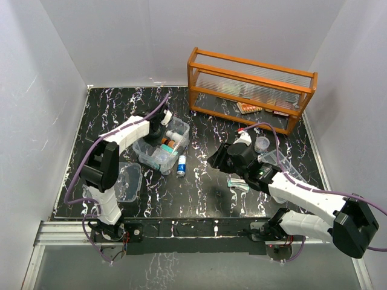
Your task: Organize the medicine kit
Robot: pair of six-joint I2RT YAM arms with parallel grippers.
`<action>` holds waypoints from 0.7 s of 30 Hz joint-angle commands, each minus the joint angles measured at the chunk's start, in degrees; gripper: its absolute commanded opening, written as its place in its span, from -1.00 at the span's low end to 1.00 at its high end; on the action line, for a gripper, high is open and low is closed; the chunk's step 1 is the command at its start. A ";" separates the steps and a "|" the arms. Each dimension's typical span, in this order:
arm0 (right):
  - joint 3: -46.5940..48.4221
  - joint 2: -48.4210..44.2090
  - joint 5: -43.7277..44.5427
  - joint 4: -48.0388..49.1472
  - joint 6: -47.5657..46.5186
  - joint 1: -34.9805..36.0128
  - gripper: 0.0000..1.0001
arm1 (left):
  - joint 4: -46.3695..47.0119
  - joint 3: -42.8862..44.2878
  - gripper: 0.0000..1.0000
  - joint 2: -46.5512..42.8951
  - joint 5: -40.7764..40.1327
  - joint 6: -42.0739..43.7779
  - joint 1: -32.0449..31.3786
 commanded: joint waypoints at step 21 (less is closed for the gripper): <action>8.85 2.93 12.23 -13.96 -11.75 -2.61 0.18 | 8.58 -9.88 0.01 -42.27 11.36 -8.93 -0.03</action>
